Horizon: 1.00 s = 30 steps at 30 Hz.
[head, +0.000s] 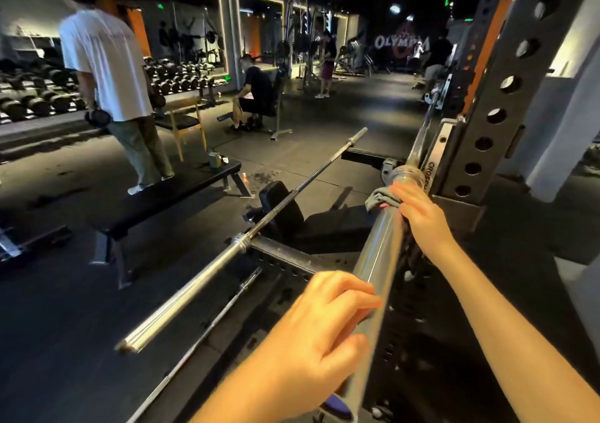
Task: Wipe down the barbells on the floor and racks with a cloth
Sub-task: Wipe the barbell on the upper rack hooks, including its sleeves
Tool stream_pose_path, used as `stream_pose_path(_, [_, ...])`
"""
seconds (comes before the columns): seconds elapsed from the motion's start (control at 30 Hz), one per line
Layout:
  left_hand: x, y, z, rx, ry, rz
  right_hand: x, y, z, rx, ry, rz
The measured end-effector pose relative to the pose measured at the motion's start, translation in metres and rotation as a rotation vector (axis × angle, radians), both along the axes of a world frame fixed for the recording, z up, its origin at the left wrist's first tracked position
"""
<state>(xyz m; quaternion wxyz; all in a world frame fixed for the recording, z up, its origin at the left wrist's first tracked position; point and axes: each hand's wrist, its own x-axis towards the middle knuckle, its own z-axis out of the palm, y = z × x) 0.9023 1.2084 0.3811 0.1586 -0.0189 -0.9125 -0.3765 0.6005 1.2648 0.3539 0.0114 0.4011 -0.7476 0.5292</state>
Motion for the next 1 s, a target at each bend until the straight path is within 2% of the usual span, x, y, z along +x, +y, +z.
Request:
stream_pose_path(0.2, [0.0, -0.001, -0.008, 0.045, 0.01, 0.006, -0.005, -0.019, 0.008, -0.013, -0.069, -0.094])
stream_pose_path(0.57, [0.003, 0.0, -0.015, 0.052, 0.035, 0.036, 0.077, 0.007, -0.007, -0.111, -0.014, -0.06])
stream_pose_path(0.7, [0.014, -0.006, -0.012, 0.044, 0.03, -0.001, 0.108, 0.013, -0.002, -0.141, -0.073, -0.085])
stream_pose_path(1.0, [0.056, -0.041, -0.02, -0.012, -0.076, -0.154, 0.185, 0.033, 0.003, -0.112, -0.061, -0.1])
